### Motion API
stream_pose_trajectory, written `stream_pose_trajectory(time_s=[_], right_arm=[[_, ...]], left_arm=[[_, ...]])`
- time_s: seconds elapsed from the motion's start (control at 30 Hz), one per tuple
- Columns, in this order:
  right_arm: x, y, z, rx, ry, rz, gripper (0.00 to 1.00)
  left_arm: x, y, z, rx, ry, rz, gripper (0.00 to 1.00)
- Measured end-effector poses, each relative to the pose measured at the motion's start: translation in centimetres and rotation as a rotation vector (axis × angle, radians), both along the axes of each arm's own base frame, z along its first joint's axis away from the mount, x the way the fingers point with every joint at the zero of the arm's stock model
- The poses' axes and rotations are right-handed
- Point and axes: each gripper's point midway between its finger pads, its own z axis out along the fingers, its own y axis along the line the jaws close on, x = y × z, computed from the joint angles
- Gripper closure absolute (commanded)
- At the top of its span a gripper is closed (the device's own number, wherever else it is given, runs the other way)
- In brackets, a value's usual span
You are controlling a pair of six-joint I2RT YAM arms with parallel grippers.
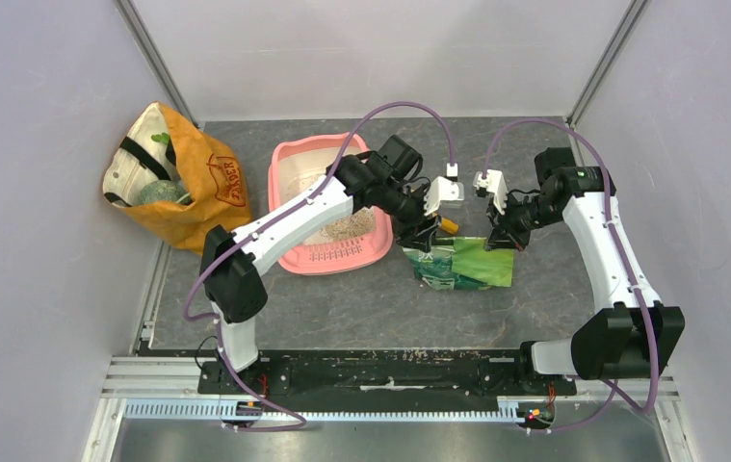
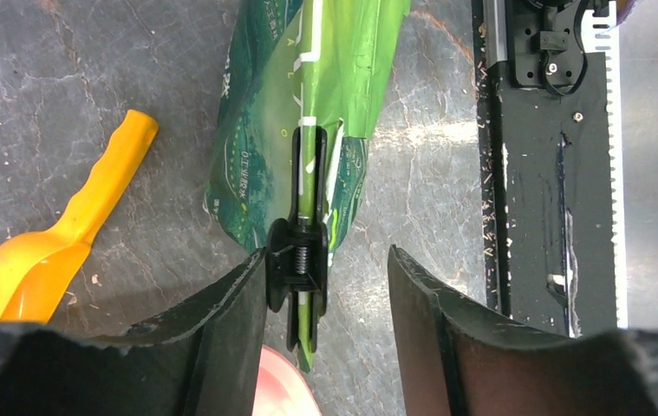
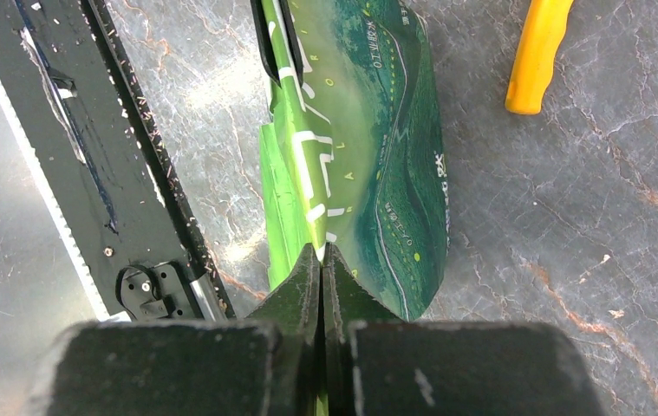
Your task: Fill the litter box with clean litter
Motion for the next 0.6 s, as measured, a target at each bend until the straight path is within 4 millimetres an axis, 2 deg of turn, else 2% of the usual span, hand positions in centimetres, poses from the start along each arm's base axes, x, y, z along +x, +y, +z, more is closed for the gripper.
stream_pose_trajectory(time_s=[0.2,0.27,0.33,0.43,0.47,0.6], right_arm=[[0.0,0.0,0.0,0.001,0.002,-0.003,1.0],[0.0,0.0,0.0,0.001,0.005,-0.006,0.86],[-0.1,0.0,0.1,0.003,0.007,-0.011,0.65],[-0.2,0.2,0.4,0.017,0.01,-0.022,0.49],[-0.3,0.3,0.5,0.022,0.01,-0.026,0.44],[-0.5,0.5,1.1,0.035,0.008,-0.049,0.31]], left_arm=[[-0.5,0.8,0.8,0.007,0.008,0.014,0.26],[-0.9,1.5,1.9,-0.002,-0.006,0.029,0.25],[-1.4,2.4,3.3,-0.02,-0.02,0.043,0.24],[-1.8,3.9,5.6,-0.057,-0.032,0.08,0.23],[-1.8,4.3,6.1,-0.066,-0.032,0.093,0.16],[-0.3,6.7,7.8,-0.097,-0.013,0.195,0.13]])
